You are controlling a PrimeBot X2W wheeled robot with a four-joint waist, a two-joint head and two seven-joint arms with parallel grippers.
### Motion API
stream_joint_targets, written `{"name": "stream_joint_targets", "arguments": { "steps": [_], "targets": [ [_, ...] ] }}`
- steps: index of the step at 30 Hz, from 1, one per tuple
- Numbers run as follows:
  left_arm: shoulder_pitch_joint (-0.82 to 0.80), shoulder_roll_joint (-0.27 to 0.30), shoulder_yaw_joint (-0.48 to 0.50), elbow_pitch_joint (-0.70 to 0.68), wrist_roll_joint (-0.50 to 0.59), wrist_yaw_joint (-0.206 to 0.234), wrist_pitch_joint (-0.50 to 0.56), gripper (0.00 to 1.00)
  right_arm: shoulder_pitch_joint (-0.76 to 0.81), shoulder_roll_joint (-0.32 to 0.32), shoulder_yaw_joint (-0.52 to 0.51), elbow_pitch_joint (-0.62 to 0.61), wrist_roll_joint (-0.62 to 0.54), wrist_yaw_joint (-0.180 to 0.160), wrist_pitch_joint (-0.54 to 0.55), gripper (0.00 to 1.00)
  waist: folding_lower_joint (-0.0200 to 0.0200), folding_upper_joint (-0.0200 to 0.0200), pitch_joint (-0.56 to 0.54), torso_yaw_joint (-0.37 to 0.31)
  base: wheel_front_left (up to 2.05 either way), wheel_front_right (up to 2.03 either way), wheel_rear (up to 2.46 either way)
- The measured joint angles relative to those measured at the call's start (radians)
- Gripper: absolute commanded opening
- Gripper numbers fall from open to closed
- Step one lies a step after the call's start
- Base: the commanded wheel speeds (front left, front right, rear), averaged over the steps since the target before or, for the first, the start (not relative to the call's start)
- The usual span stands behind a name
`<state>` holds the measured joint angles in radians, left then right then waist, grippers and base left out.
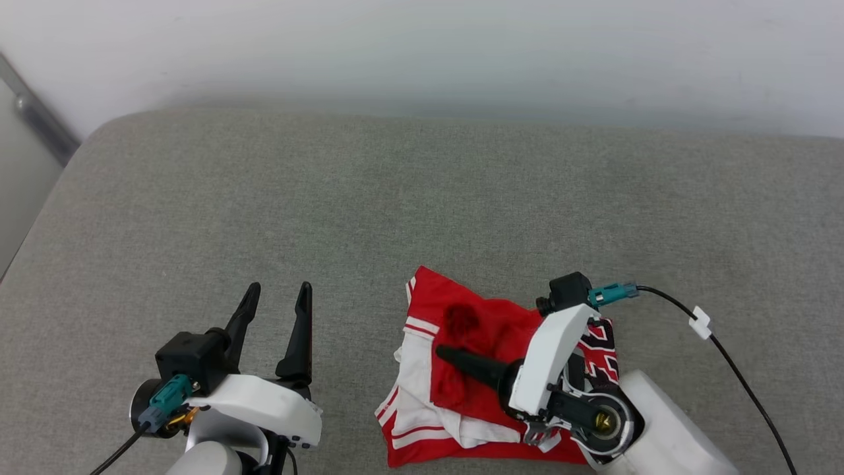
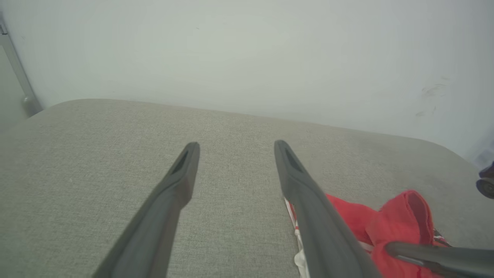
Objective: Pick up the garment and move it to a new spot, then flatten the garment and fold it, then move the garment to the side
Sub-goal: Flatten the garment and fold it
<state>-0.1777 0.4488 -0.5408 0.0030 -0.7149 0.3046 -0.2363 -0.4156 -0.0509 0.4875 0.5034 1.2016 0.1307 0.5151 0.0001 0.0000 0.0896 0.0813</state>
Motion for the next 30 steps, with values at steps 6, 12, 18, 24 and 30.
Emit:
{"name": "stream_joint_targets", "arguments": {
  "steps": [6, 12, 18, 24, 30],
  "targets": [
    [-0.007, -0.005, 0.003, 0.015, 0.000, -0.006, -0.005, 1.00, -0.052, 0.001, 0.094, 0.035, 0.010, 0.000, -0.081, 1.00, 0.0000, 0.0000, 0.006, -0.001, 0.00, 0.00, 0.00],
    [0.002, -0.004, 0.007, 0.023, 0.000, -0.005, -0.009, 1.00, -0.112, -0.081, 0.164, -0.005, -0.144, 0.000, -0.239, 1.00, 0.0000, 0.0000, -0.016, -0.021, 0.00, 0.00, 0.00],
    [0.031, 0.000, 0.019, 0.019, -0.002, 0.009, -0.011, 1.00, -0.120, -0.184, 0.069, 0.081, -0.416, 0.000, -0.458, 1.00, 0.0000, 0.0000, -0.045, -0.056, 0.00, 0.00, 0.00],
    [0.054, 0.010, 0.029, 0.019, -0.003, 0.026, -0.013, 1.00, -0.012, -0.258, -0.164, 0.067, -0.620, 0.000, -0.611, 1.00, 0.0000, 0.0000, -0.071, -0.086, 0.00, 0.00, 0.00],
    [0.079, 0.020, 0.042, 0.015, 0.000, 0.043, -0.015, 1.00, 0.150, -0.244, -0.378, -0.142, -0.817, 0.000, -0.649, 1.00, 0.0000, 0.0000, -0.091, -0.112, 0.00, 0.00, 0.00]
  ]
}}
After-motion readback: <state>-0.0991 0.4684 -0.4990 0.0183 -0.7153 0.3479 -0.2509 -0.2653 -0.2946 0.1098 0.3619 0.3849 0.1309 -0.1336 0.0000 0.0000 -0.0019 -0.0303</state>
